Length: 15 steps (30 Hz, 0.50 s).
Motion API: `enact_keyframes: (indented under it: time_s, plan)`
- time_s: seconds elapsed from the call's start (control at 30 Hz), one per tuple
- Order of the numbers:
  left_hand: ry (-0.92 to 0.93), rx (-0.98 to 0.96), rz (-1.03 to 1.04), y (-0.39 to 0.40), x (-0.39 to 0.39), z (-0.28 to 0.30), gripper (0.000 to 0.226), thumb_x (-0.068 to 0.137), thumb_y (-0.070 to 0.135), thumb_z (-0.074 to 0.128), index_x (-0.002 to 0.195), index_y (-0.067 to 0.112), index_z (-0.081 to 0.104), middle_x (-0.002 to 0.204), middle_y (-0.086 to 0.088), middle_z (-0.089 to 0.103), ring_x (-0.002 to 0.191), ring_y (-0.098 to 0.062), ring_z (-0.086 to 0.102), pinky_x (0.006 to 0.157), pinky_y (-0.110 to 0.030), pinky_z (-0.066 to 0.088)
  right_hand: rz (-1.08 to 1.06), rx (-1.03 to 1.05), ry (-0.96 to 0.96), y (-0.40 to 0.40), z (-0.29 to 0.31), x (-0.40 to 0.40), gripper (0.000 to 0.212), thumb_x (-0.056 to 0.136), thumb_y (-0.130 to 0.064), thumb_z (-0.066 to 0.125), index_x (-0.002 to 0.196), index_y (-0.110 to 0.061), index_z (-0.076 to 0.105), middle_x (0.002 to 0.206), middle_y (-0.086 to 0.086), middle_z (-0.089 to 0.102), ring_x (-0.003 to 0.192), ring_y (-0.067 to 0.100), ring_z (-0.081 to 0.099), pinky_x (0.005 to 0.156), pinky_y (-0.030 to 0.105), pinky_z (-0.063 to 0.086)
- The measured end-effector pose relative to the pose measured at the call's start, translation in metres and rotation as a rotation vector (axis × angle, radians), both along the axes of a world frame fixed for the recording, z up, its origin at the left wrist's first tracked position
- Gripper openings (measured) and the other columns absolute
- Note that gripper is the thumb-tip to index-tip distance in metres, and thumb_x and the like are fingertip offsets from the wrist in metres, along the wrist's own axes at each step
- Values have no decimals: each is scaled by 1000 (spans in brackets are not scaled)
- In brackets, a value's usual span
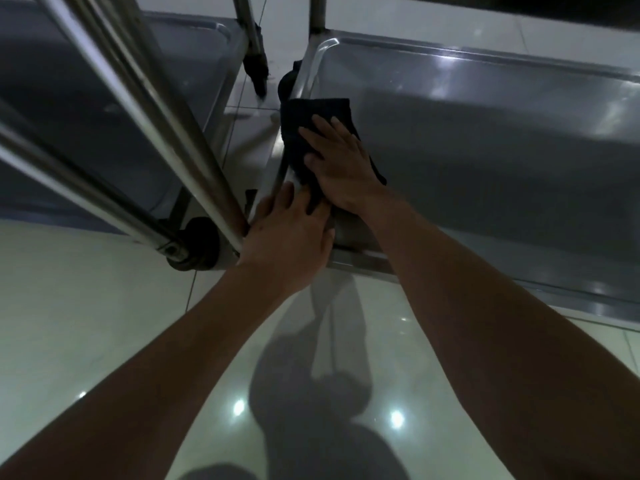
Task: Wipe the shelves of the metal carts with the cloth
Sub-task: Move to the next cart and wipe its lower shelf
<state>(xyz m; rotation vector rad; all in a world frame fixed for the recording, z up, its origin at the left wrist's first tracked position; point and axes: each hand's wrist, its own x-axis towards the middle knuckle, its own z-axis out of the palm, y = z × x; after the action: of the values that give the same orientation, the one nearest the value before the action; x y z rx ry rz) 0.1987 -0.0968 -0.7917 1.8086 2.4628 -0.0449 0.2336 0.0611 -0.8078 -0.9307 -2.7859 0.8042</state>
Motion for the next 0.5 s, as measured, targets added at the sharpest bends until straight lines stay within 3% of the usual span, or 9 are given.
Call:
enact_keyframes:
  time_s: [0.2, 0.3, 0.4, 0.5]
  plan:
    - [38, -4, 10, 9, 16, 8, 43, 95, 35, 42, 134, 21, 52, 135, -7, 51, 129, -31, 43, 101, -50, 40, -157, 100, -16, 30, -4, 79, 50, 107, -31, 36, 156, -28, 27, 167, -4, 11, 154, 17, 1, 124, 38, 2]
    - [-44, 62, -116, 22, 57, 12, 36, 93, 33, 49, 126, 27, 60, 130, -4, 52, 124, -27, 47, 99, -44, 39, -254, 134, -51, 44, -3, 143, 50, 107, -27, 39, 155, -23, 30, 166, 2, 15, 154, 22, 6, 125, 38, 5]
    - [-210, 83, -225, 40, 110, 16, 35, 95, 33, 48, 126, 29, 61, 133, -1, 51, 124, -25, 48, 101, -41, 37, -336, 85, -38, 35, 4, 207, 51, 106, -25, 40, 156, -21, 31, 166, 3, 16, 154, 22, 8, 124, 39, 4]
    - [-248, 68, -278, 46, 153, 15, 38, 97, 35, 47, 134, 31, 57, 143, 0, 46, 133, -24, 40, 108, -42, 32, -350, 170, -91, 16, 10, 259, 47, 106, -18, 40, 153, -11, 37, 163, 13, 23, 153, 30, 13, 124, 45, 10]
